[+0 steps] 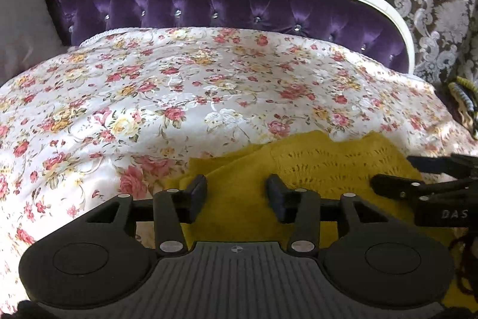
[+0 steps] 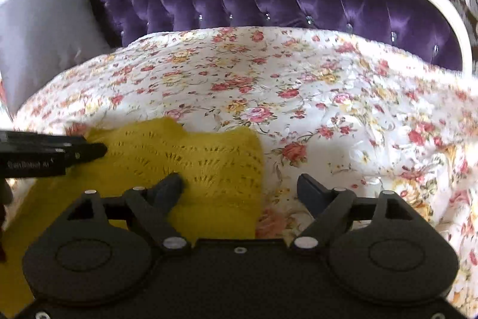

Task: Fold small clothes
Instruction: 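Smooth the folded sweater stack with both open tools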

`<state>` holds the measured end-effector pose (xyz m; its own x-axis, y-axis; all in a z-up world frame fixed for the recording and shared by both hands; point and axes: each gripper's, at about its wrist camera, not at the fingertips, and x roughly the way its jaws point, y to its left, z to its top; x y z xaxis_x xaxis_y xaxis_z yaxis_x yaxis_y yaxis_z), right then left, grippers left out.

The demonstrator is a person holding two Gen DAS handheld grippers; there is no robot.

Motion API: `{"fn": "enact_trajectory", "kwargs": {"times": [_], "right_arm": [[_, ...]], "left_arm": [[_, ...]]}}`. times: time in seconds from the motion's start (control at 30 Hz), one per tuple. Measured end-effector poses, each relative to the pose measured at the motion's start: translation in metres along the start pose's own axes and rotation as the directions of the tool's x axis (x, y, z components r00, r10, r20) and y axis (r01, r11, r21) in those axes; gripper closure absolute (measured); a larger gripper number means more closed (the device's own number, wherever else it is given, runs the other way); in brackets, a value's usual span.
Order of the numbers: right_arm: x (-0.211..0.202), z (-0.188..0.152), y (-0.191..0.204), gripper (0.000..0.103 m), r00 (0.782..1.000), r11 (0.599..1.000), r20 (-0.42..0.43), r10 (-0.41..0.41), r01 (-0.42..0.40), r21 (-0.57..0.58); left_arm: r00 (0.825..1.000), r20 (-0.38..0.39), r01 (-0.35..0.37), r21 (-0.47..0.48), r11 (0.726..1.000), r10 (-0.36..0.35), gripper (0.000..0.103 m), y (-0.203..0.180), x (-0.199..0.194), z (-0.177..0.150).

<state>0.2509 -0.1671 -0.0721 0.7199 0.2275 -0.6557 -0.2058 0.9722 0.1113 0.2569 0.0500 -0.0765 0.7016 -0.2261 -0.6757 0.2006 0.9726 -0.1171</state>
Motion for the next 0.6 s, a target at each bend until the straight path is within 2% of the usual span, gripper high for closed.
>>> {"fn": "enact_trajectory", "kwargs": {"times": [0.13,0.17,0.2,0.23,0.27,0.43,0.6], "right_arm": [[-0.016,0.0,0.004,0.015,0.998,1.0,0.055,-0.012,0.012,-0.011],[-0.022,0.0,0.004,0.009,0.998,1.0,0.07,-0.007,0.008,-0.01],[-0.028,0.0,0.004,0.0,0.997,1.0,0.082,-0.002,0.003,-0.006],[-0.034,-0.001,0.004,0.001,0.996,1.0,0.093,0.007,-0.007,-0.001],[-0.04,0.0,0.004,0.001,0.994,1.0,0.107,0.017,-0.018,0.004],[-0.067,-0.001,0.005,0.001,0.99,0.999,0.136,0.031,-0.033,0.018],[-0.086,-0.007,0.011,0.001,0.992,0.998,0.122,0.039,-0.044,0.036]], "left_arm": [[0.999,-0.028,-0.021,-0.028,0.999,0.02,0.057,-0.006,-0.007,0.008],[0.999,-0.035,-0.022,-0.034,0.999,0.021,0.054,-0.007,-0.01,0.009],[0.999,-0.042,-0.02,-0.037,0.999,0.018,0.042,-0.009,-0.013,0.009],[0.999,-0.047,-0.013,-0.036,0.999,0.012,0.032,-0.01,-0.016,0.009],[0.999,-0.047,-0.01,-0.036,0.999,0.009,0.017,-0.012,-0.02,0.009],[0.999,-0.023,-0.029,-0.021,0.999,0.029,0.015,-0.026,-0.045,0.004],[0.999,-0.007,-0.051,-0.036,0.998,0.05,0.015,-0.033,-0.067,-0.002]]}}
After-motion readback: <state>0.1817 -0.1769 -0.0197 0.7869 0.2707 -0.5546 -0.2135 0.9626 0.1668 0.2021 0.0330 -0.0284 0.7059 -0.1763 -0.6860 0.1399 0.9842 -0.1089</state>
